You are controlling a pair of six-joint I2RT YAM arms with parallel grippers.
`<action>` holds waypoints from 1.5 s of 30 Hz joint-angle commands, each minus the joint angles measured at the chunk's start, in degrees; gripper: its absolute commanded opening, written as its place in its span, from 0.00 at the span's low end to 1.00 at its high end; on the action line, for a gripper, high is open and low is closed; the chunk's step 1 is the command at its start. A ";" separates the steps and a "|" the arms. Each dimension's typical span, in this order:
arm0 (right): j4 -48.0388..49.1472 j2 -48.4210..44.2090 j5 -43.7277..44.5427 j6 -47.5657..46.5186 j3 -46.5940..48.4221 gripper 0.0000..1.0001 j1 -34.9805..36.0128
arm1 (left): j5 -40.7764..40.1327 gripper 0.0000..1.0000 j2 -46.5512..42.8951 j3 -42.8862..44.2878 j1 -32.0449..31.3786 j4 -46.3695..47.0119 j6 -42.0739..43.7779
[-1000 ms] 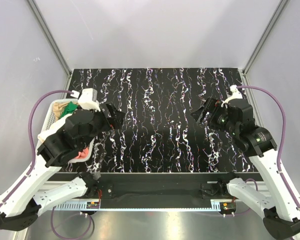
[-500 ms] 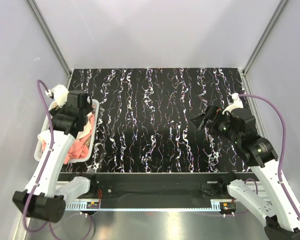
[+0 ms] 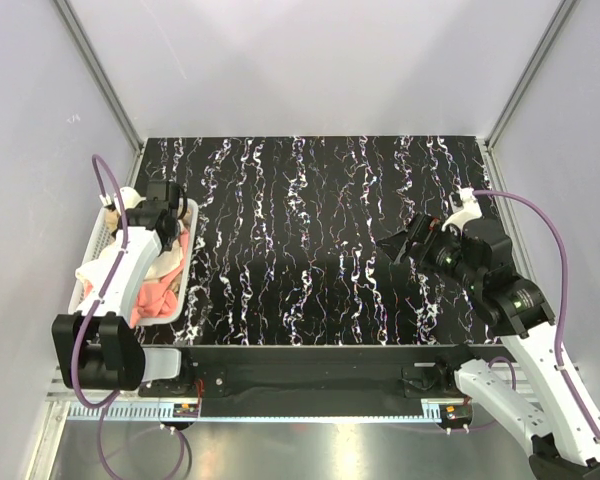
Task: Fold and stack the t-shirts
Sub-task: Grab the tshirt from the pile, then move the tshirt to the center of the board
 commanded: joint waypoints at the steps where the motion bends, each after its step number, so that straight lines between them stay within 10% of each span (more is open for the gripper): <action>1: 2.40 -1.07 -1.13 -1.67 1.71 1.00 0.29 | -1.85 0.65 -0.46 0.97 0.40 1.45 -0.49; 10: 2.49 -0.37 -1.31 -1.32 2.50 1.00 0.29 | -2.83 0.50 -0.46 -1.58 0.40 2.24 0.04; 14: 2.49 -0.10 -1.75 -1.41 3.03 1.00 0.29 | -1.87 0.00 -0.80 1.83 0.31 2.68 4.68; 21: 2.75 0.25 -1.75 -2.11 3.56 1.00 0.29 | 0.15 0.00 -8.35 20.82 -5.56 9.69 12.77; 32: 2.58 0.25 3.17 -3.78 6.46 1.00 0.29 | 36.87 0.00 -1.42 53.09 -24.38 38.27 15.43; 42: 1.09 0.16 7.30 -0.54 3.83 1.00 0.29 | 40.23 0.02 -8.54 17.36 -26.41 43.38 11.65; 45: -0.85 0.68 10.01 1.83 2.60 1.00 0.29 | 40.24 0.22 -6.79 -0.20 -26.32 40.75 9.54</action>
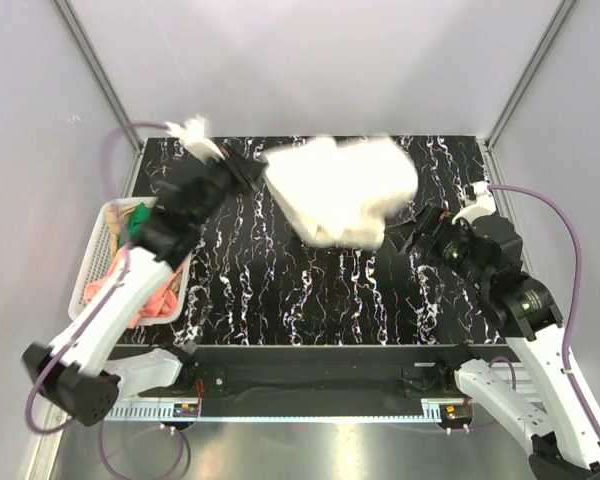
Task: Fold and stack the t-shirts
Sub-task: Move the tshirt to the center of the board, then flatten the tshirt out
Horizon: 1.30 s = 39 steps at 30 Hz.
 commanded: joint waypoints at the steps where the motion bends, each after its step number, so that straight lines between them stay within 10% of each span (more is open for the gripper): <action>1: -1.68 0.25 5.02 3.26 -1.56 1.00 0.29 | 2.90 0.26 4.79 -13.05 0.13 -3.19 -2.27; 9: -3.35 3.32 10.91 10.38 -7.36 1.00 0.29 | 3.44 0.59 10.26 -20.47 -4.60 -9.34 2.46; 22: -0.71 22.05 10.75 12.93 -8.94 0.89 -4.89 | 2.46 0.72 20.09 -18.71 -9.01 -8.91 4.15; 32: 2.79 18.35 7.14 22.33 -22.39 0.88 -9.47 | -0.96 0.66 27.31 -16.33 -9.10 -8.47 3.80; 35: 4.29 20.63 8.71 21.03 -22.75 0.88 -9.56 | -1.05 0.56 28.54 -15.72 -9.02 -7.68 2.65; 39: 6.93 23.36 12.32 16.55 -17.13 0.88 -9.82 | -1.57 0.18 26.97 -14.40 -9.01 -8.11 3.09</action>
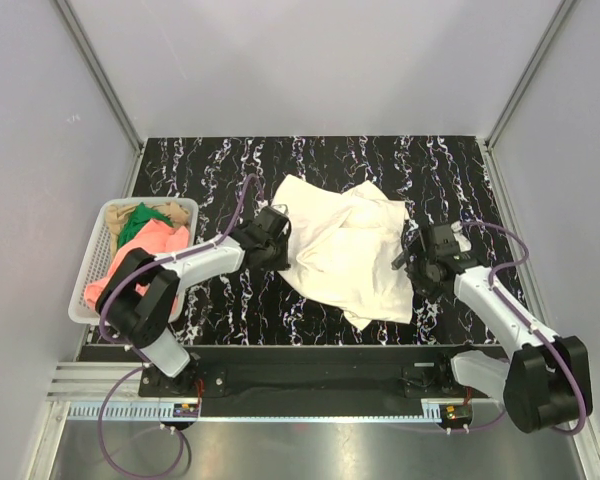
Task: Fold and stack the t-shirts
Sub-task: Flatten the tshirt out
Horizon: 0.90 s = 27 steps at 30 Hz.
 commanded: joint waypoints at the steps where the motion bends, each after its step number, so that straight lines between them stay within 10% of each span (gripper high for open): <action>1: 5.22 3.01 4.19 -3.93 6.41 0.88 -0.31 | -1.73 0.00 -1.97 3.50 -0.05 1.85 0.62; 17: 1.45 4.00 -10.92 -4.13 5.65 0.83 -1.89 | -7.00 0.01 -9.36 9.13 1.00 -6.77 2.21; 27: 0.22 -0.05 -15.24 0.10 -1.22 0.74 -1.81 | -5.77 0.62 -5.24 4.92 0.30 -5.19 -0.34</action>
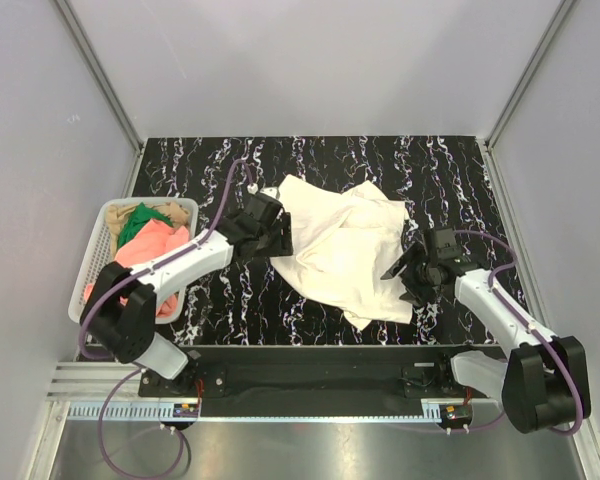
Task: Fold and stack the t-shirts
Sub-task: Flatten the tshirt out
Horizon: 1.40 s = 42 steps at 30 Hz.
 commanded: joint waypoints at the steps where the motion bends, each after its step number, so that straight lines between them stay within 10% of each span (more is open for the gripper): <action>1: -2.08 -2.19 0.61 0.51 -1.26 0.74 -0.10 | -0.35 0.66 1.80 -1.80 -0.62 2.11 -1.07; 19: -5.70 -13.36 5.37 12.02 -11.19 0.69 0.69 | -1.58 0.60 11.03 -4.26 -3.70 7.91 -3.18; 29: 2.74 -3.08 8.96 11.59 -8.21 0.66 2.01 | 0.79 0.00 10.95 -2.77 -3.78 9.77 -2.03; 32: 2.93 -0.79 10.62 10.36 -6.72 0.31 2.01 | 0.62 0.00 9.46 -1.80 -3.78 8.98 -1.77; 33: 2.84 -1.40 10.81 8.88 -6.28 0.00 2.01 | 0.44 0.00 8.85 -1.45 -3.70 8.80 -1.68; 42: -17.19 -12.91 27.69 -4.57 18.75 0.00 2.09 | -5.53 0.00 -3.28 11.44 -3.78 -1.12 4.20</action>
